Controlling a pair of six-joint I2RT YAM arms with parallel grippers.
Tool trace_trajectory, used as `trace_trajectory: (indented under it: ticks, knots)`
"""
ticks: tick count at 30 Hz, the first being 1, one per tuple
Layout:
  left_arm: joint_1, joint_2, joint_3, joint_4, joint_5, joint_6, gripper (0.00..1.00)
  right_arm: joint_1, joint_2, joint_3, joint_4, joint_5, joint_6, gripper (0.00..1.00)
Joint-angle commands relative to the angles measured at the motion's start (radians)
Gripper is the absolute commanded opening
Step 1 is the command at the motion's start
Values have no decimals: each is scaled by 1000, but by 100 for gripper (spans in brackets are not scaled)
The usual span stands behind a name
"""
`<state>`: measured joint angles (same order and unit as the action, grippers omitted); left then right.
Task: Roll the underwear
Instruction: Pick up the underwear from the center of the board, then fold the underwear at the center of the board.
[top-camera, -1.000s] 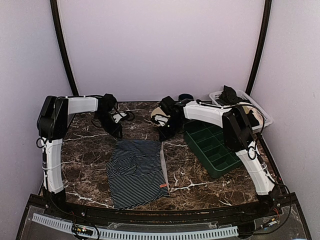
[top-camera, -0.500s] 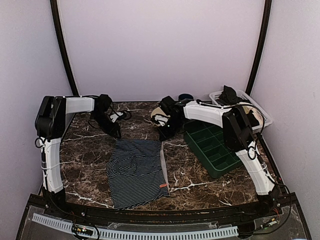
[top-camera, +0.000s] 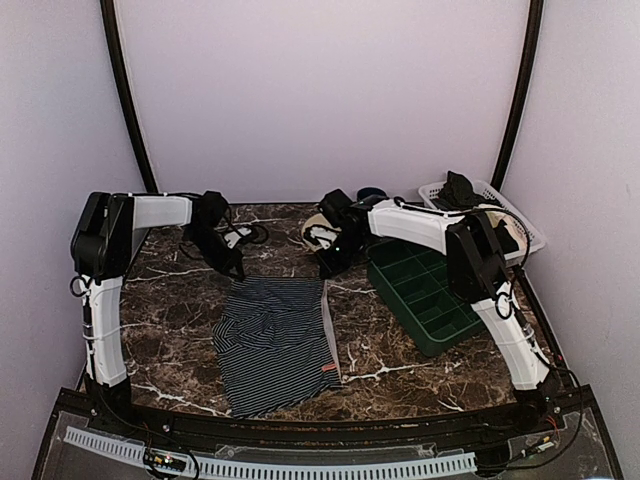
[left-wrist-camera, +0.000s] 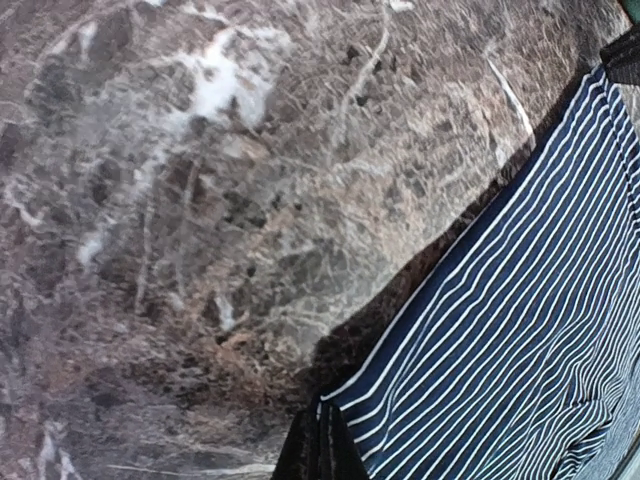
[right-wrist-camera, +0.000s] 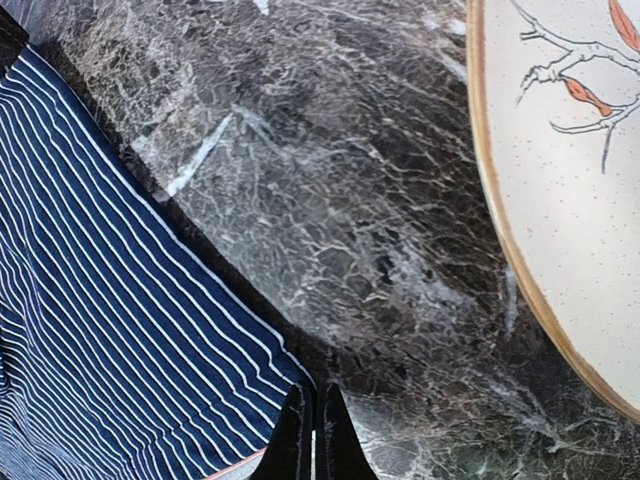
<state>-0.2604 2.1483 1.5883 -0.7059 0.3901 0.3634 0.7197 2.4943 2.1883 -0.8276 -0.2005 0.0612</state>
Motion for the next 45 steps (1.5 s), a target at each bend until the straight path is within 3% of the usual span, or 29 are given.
trace_trajectory:
  ticks: [1,7,11,16,26,32,38,45]
  knots:
    - [5,-35,80,7,-76,-40,0,-16,-43,25,10,44,-6,0]
    - [7,-56,223,1,-72,-70,0,-46,-110,63,41,41,-18,0]
    - [7,-124,195,5,-2,-107,0,-46,-189,-3,78,-26,-38,0]
    - [5,-305,-49,109,42,-162,0,-32,-299,-162,154,-126,-59,0]
    - [-44,-528,-433,131,84,-296,0,78,-384,-463,220,-274,-63,0]
    - [-45,-499,-545,118,83,-373,0,104,-369,-618,305,-296,5,0]
    - [-46,-418,-553,143,65,-392,0,89,-283,-565,265,-237,24,0]
    - [-40,-343,-459,141,19,-383,0,8,-261,-464,215,-220,29,0]
